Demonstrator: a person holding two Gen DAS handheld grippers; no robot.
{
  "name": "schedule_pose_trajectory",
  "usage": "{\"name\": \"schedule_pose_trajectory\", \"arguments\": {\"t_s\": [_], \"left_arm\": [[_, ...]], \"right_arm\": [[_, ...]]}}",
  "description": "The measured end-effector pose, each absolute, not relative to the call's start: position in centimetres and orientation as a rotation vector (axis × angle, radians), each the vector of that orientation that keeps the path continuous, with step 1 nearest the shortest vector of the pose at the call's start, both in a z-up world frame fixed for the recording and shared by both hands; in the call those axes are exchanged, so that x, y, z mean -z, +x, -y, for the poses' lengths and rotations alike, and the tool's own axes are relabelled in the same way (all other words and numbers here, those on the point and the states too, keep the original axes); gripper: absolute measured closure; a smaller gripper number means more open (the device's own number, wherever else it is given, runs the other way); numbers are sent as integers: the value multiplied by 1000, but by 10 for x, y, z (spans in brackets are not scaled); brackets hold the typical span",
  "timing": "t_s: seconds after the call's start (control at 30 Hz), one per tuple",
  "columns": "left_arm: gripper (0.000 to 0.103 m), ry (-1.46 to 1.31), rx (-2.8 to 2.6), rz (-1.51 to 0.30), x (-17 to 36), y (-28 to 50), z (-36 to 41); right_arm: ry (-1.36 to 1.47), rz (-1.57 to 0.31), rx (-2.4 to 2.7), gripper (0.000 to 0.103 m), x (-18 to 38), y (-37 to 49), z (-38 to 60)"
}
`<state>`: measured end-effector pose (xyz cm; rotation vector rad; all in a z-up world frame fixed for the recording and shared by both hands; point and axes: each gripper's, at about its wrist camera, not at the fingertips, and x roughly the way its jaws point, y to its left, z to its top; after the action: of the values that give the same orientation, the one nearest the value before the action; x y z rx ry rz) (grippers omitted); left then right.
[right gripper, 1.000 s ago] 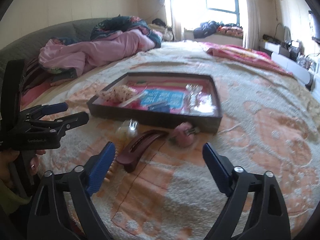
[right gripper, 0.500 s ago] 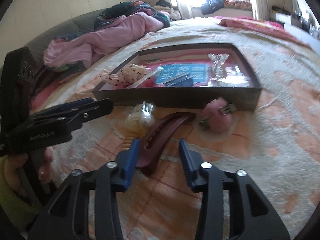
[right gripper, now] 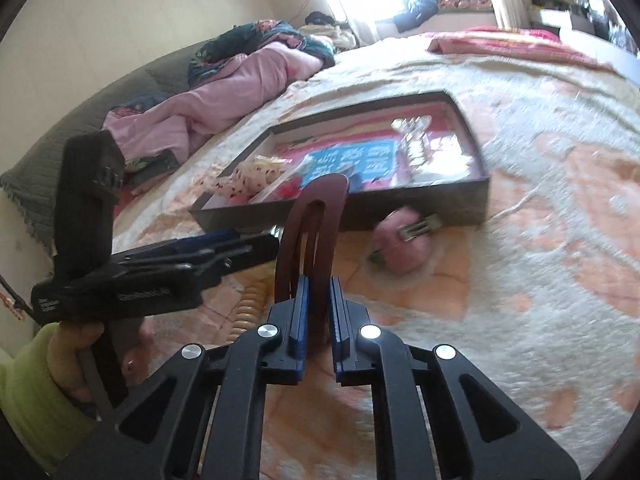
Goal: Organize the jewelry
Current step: 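Grasp the burgundy clip with the right tool while the left grasps the pearl clip, then drop the pearl clip in the tray with left tool while right drops the burgundy clip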
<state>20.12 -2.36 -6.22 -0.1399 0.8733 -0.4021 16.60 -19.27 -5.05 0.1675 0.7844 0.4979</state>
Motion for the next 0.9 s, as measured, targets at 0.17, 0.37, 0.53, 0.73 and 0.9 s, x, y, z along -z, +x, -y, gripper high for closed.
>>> {"name": "schedule_pose_trajectory", "arguments": {"t_s": [0.17,0.37,0.53,0.73,0.9], "left_arm": [[52,-132,422,-902,69,208,32],[63,-90,441,-911,72,208,46],[66,-62,430,-876,65,202,47],[66,-79,436,-813,43,197,41],[66,-86,421,-759,25,197,36]], "right_arm": [[140,-747,-424,94,44,167,210],[178,-726,-381,94,41,175,230],[181,-705,-368,94,36,176,232],[174,-684,-371,94,30,177,230],[162,-675,-378,94,26,178,226]]}}
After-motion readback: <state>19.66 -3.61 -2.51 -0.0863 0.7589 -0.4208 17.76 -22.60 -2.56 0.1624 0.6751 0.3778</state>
